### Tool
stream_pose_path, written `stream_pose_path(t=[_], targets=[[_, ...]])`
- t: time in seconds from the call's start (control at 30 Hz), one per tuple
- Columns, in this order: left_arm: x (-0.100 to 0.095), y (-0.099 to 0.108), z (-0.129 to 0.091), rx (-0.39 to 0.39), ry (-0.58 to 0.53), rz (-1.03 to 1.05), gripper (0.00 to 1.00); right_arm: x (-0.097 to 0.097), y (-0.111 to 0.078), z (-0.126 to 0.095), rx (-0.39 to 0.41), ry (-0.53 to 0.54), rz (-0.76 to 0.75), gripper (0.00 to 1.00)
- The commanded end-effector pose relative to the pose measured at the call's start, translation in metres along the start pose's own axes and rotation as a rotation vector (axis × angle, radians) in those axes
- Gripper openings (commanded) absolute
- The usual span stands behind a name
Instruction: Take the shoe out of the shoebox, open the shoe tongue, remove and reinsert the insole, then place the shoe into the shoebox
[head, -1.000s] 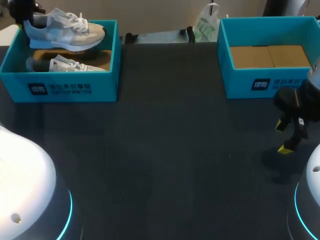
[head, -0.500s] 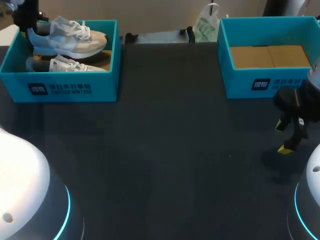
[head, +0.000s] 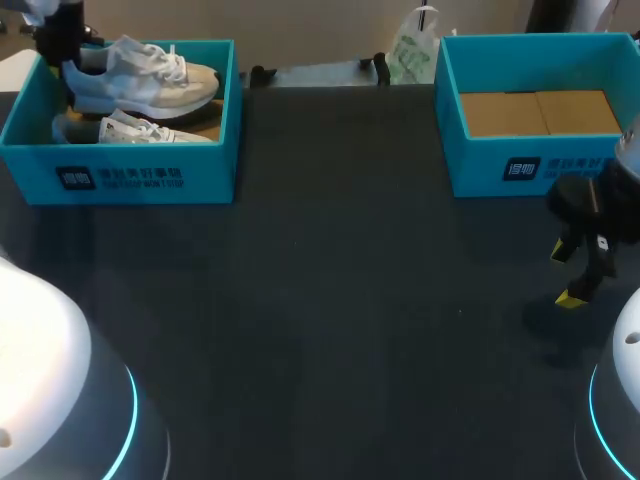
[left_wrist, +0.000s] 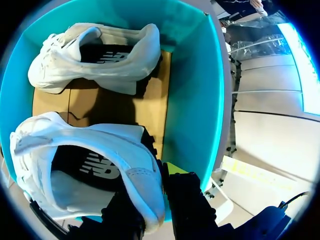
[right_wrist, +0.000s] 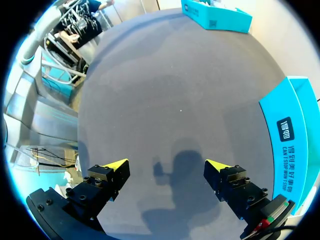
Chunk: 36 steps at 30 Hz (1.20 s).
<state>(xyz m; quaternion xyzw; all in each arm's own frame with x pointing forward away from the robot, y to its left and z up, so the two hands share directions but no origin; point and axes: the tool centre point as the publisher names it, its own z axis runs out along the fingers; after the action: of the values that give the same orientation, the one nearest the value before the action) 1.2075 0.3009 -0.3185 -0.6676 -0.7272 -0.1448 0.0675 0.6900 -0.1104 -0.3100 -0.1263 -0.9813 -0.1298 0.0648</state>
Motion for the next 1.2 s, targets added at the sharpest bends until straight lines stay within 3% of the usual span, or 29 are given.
stream_pose_path(t=[0.03,0.6,1.2], targets=[[-0.003,0.011,0.005,0.005,0.001,0.008,0.0,0.001,0.0,0.0,0.0,-0.001,0.0,1.0],[-0.011,0.012,0.017,-0.025,-0.017,0.075,0.0,0.001,0.0,0.0,0.0,-0.001,0.0,1.0],[-0.017,0.009,0.036,-0.006,-0.009,0.108,0.0,0.001,0.0,0.0,0.0,-0.001,0.0,1.0]])
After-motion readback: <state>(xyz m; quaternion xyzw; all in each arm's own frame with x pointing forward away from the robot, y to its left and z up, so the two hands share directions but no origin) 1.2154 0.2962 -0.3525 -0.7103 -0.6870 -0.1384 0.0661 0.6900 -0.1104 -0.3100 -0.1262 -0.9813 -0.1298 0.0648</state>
